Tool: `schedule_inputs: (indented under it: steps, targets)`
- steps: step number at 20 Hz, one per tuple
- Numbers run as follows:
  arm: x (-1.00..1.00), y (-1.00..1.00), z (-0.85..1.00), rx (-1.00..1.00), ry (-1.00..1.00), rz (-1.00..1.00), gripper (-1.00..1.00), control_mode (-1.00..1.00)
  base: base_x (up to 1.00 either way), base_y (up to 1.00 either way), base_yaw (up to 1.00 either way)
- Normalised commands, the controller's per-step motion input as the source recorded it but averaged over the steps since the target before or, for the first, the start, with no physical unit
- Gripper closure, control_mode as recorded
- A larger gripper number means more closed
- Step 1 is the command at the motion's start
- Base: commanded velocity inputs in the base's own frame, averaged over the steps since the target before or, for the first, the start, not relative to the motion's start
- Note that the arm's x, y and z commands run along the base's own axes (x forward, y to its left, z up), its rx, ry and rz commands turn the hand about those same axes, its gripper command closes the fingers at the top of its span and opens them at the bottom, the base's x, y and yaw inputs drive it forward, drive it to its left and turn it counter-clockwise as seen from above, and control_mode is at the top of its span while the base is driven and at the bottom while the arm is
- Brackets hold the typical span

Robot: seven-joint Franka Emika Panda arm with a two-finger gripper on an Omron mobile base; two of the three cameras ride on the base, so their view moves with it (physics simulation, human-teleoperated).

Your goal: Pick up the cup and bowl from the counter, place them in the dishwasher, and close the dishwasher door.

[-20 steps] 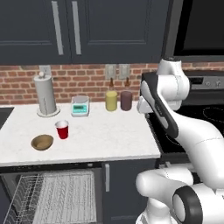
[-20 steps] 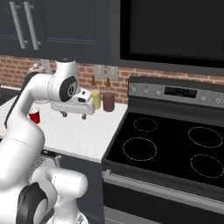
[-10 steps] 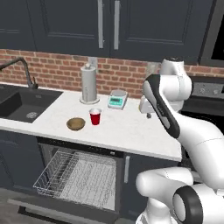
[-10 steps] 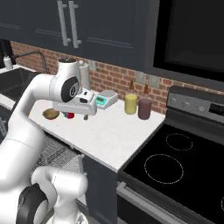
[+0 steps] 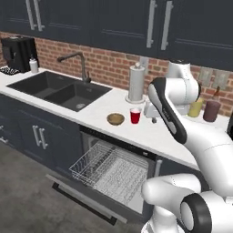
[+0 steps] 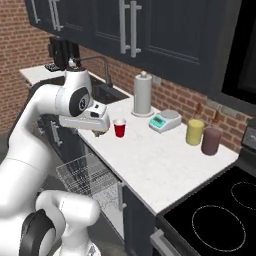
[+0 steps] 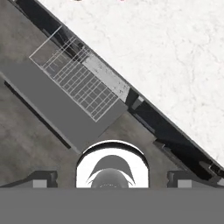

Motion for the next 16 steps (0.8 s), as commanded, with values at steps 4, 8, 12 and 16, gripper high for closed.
schedule_inputs:
  steps: [4, 8, 12, 16]
  targets:
    - [0.0, 0.0, 0.0, 0.0, 0.0, 0.0, -1.0, 1.0, 0.0, -0.29, 0.4]
    - [0.0, 0.0, 0.0, 0.0, 0.0, 0.0, -1.0, 1.0, 0.0, -0.3, 0.33]
    - [0.0, 0.0, 0.0, 0.0, 0.0, 0.0, -1.0, 1.0, 0.0, -0.25, 0.25]
    - [0.0, 0.0, 0.0, 0.0, 0.0, 0.0, -1.0, 1.0, 0.0, -0.27, 0.19]
